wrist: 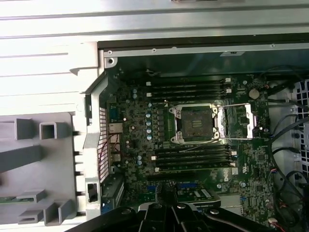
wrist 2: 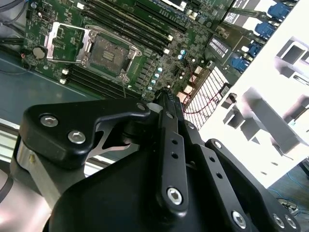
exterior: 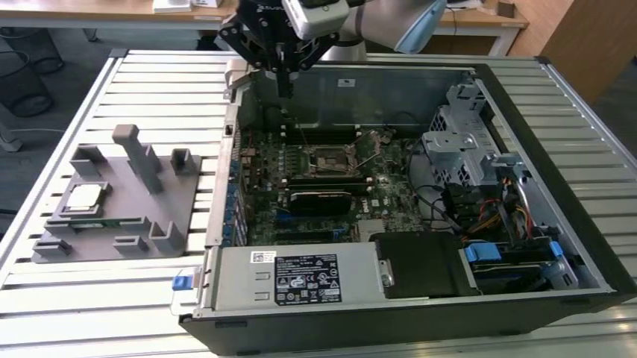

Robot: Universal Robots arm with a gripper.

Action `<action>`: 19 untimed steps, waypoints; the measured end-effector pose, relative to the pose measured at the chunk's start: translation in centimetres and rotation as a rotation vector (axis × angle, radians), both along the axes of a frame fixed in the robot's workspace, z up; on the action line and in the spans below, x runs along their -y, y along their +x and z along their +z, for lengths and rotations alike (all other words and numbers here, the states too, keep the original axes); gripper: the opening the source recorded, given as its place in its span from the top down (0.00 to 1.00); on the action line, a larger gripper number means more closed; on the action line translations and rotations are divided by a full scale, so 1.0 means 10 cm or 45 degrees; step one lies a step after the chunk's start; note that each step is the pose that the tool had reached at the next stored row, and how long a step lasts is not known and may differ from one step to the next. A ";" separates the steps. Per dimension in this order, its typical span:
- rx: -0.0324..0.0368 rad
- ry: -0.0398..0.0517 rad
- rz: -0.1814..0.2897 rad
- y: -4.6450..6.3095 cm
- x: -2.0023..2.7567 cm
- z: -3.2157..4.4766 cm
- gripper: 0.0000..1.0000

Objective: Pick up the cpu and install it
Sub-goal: 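Reach for the cpu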

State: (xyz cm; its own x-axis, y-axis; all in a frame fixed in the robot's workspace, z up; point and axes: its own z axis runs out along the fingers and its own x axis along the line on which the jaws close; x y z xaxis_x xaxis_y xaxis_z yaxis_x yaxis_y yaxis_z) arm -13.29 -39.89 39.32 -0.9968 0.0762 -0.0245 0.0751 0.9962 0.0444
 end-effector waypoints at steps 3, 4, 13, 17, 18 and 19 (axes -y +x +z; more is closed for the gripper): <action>0.0000 0.000 0.000 -0.01 0.000 0.000 0.89; 0.0000 0.000 0.000 -0.02 0.000 0.000 0.89; 0.0000 0.000 0.000 -0.06 0.000 -0.001 0.89; -0.0001 0.000 0.000 -0.07 0.000 -0.001 0.89; -0.0001 0.000 0.000 -0.08 0.000 -0.001 0.89; -0.0001 0.000 0.000 -0.08 0.000 -0.001 0.89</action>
